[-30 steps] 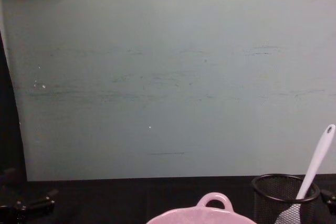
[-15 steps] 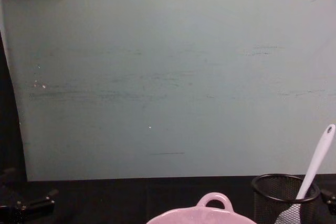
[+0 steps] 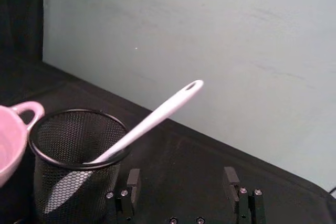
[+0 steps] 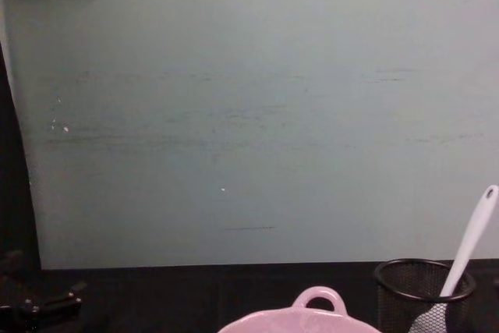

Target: Use the one hand to pick up the spoon and stir the clear water in the bowl.

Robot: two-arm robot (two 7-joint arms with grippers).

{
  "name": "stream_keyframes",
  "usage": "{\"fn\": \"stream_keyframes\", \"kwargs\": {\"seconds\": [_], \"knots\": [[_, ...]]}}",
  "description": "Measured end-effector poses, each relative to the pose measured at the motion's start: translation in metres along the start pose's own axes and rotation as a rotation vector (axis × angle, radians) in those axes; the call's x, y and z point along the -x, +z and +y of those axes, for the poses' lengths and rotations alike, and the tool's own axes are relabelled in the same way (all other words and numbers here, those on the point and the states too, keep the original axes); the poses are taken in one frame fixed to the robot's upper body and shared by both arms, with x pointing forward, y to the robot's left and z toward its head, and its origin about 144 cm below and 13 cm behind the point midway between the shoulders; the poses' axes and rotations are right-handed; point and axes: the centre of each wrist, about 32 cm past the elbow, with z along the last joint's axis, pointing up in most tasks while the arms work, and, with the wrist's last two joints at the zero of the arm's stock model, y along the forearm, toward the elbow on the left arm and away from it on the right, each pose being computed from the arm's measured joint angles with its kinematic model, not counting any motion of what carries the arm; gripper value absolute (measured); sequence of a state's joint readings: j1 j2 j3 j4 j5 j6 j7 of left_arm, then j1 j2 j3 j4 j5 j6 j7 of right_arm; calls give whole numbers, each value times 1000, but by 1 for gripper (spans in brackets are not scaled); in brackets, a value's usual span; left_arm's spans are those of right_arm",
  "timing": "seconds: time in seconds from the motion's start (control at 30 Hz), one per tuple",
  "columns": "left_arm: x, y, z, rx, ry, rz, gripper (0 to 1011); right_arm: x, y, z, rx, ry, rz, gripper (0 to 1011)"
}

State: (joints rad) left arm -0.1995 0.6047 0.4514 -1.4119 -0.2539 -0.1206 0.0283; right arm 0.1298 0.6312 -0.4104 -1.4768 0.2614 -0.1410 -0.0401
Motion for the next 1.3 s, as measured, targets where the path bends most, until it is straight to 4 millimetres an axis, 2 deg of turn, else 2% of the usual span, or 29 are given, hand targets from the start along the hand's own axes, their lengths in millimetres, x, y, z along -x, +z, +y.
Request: {"fn": "stream_keyframes", "kwargs": {"seconds": [0.27,0.43,0.87,1.3], "knots": [[0,0,0,0,0,0,1011,-5,5,-32,-31,-16,143,1002],[0,0,0,0,0,0,1011,-7,5,-33,-52,14,297,1002],[0,0,0,0,0,0,1011,-14,8,7,-78,139,723,1002],[0,0,0,0,0,0,1011,-22,13,38,-104,176,929,979]]}}
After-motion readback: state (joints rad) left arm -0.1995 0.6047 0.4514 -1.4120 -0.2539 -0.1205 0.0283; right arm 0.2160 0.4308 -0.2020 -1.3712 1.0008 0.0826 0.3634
